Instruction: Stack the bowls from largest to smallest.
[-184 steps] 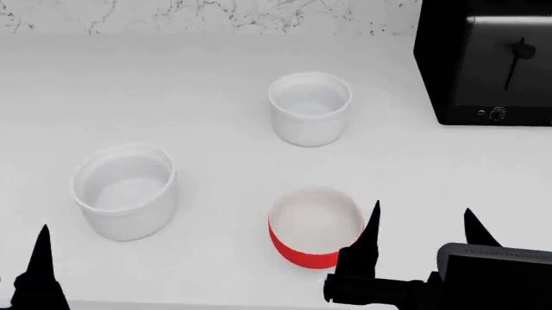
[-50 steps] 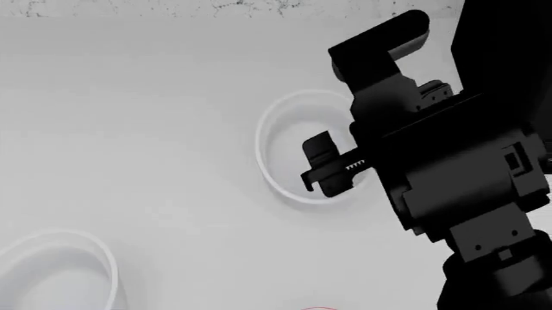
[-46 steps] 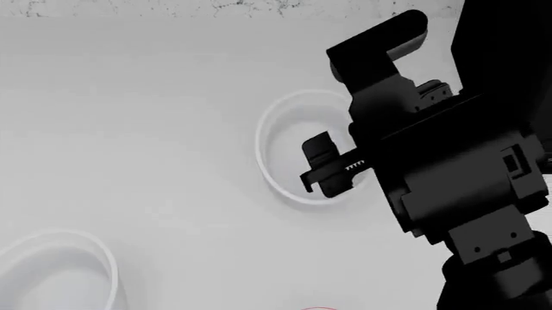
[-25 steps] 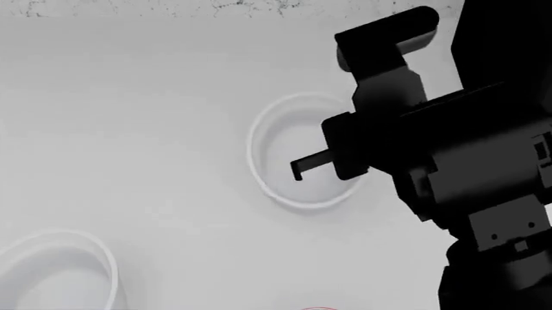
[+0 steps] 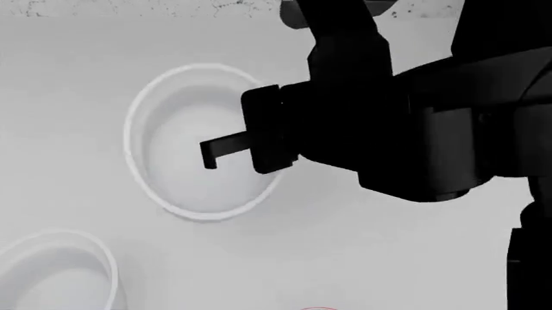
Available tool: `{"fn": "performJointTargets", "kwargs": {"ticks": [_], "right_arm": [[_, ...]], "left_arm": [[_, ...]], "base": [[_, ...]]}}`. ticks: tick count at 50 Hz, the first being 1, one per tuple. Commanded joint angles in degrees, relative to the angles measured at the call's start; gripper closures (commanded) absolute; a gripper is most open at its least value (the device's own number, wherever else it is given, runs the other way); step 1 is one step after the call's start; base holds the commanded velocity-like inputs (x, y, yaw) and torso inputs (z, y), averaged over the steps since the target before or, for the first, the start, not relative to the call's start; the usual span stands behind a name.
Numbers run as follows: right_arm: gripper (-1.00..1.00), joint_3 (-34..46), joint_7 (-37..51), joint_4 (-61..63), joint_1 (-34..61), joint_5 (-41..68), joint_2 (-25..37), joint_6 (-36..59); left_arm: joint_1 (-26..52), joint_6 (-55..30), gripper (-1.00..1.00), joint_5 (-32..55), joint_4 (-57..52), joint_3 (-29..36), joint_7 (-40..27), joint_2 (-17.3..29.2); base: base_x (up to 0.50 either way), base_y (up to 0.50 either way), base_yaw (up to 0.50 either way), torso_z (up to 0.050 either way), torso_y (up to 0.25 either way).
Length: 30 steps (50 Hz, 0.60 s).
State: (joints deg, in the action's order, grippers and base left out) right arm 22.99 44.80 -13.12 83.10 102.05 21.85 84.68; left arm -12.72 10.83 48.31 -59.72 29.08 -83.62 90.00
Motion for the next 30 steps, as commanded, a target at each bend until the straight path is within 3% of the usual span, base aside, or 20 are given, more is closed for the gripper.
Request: {"fn": "performJointTargets", "kwargs": {"ticks": [1,2,15,16,18,19,21,22,23,24,25,26,27,28,29,30], "right_arm": [[1.0,7.73,24.59,7.1,5.55,40.46,1.58,-11.01],[1.0,8.23,24.91,7.36,5.96,41.64,1.33,-11.77],[1.0,20.83,34.14,16.53,5.79,48.84,-10.83,-27.69],[1.0,21.73,34.35,16.1,5.56,47.98,-11.88,-28.17],[1.0,23.07,34.06,13.94,5.03,44.38,-13.96,-28.76],[1.0,23.5,34.21,12.45,4.82,43.32,-14.79,-30.0],[1.0,24.06,33.4,10.5,4.67,41.47,-15.76,-30.39],[1.0,24.63,33.67,9.66,4.34,41.09,-16.21,-31.19],[1.0,25.1,32.83,8.42,4.15,39.22,-16.59,-30.87],[1.0,25.56,32.22,7.37,3.81,38.06,-17.07,-30.93],[1.0,25.89,31.59,6.05,3.81,37.03,-17.43,-30.99],[1.0,26.09,30.87,4.76,3.91,36.22,-17.89,-31.12],[1.0,26.34,30.6,4.13,3.95,36.03,-18.13,-31.23],[1.0,26.56,30.84,4.24,3.83,36.06,-18.44,-31.77],[1.0,26.8,31.03,4.3,3.73,36.31,-18.6,-32.15],[1.0,27.03,31.1,4.33,3.7,36.2,-18.86,-32.48]], "left_arm": [[-3.61,2.92,-1.0,-8.77,-0.27,2.6,-5.02,0.0],[-5.04,3.83,-1.0,-11.8,-0.27,4.04,-6.34,0.0],[1.08,-3.6,-1.0,-0.4,-0.28,-2.23,-6.38,0.0],[-7.51,-3.69,-1.0,-8.29,-0.28,-10.83,-6.38,-4.18],[-24.7,-20.88,-1.0,8.9,-0.28,-28.02,10.81,-21.37],[-16.11,-29.47,-1.0,17.5,-0.27,-36.61,19.4,-29.96],[-32.28,-46.66,-1.0,16.66,-0.28,-53.8,36.59,-47.15],[-23.68,-55.26,-1.0,25.26,-0.27,-62.39,43.26,-47.82],[-32.28,-53.47,-1.0,19.99,-0.28,-70.99,51.85,-56.41],[-32.28,-53.36,-1.0,19.59,-0.28,-79.58,60.44,-65.01],[-23.68,-61.96,-1.0,28.18,-0.27,-88.18,51.85,-56.41],[-32.28,-53.36,-1.0,19.9,-0.28,-96.77,60.44,-65.01],[-32.28,-52.91,-1.0,19.36,-0.28,-105.37,69.04,-68.61],[-23.68,-61.5,-1.0,27.96,-0.27,-113.96,60.44,-60.01],[-32.28,-52.91,-1.0,19.39,-0.28,-122.55,69.04,-68.61],[-32.28,-52.86,-1.0,20.01,-0.28,-127.19,77.63,-69.32]], "base": [[0.0,0.0,0.0,0.0,0.0],[0.0,0.0,0.0,0.0,0.0],[0.0,0.0,0.0,0.0,0.0],[0.0,0.0,0.0,0.0,0.0],[0.0,0.0,0.0,0.0,0.0],[0.0,0.0,0.0,0.0,0.0],[0.0,0.0,0.0,0.0,0.0],[0.0,0.0,0.0,0.0,0.0],[0.0,0.0,0.0,0.0,0.0],[0.0,0.0,0.0,0.0,0.0],[0.0,0.0,0.0,0.0,0.0],[0.0,0.0,0.0,0.0,0.0],[0.0,0.0,0.0,0.0,0.0],[0.0,0.0,0.0,0.0,0.0],[0.0,0.0,0.0,0.0,0.0],[0.0,0.0,0.0,0.0,0.0]]}}
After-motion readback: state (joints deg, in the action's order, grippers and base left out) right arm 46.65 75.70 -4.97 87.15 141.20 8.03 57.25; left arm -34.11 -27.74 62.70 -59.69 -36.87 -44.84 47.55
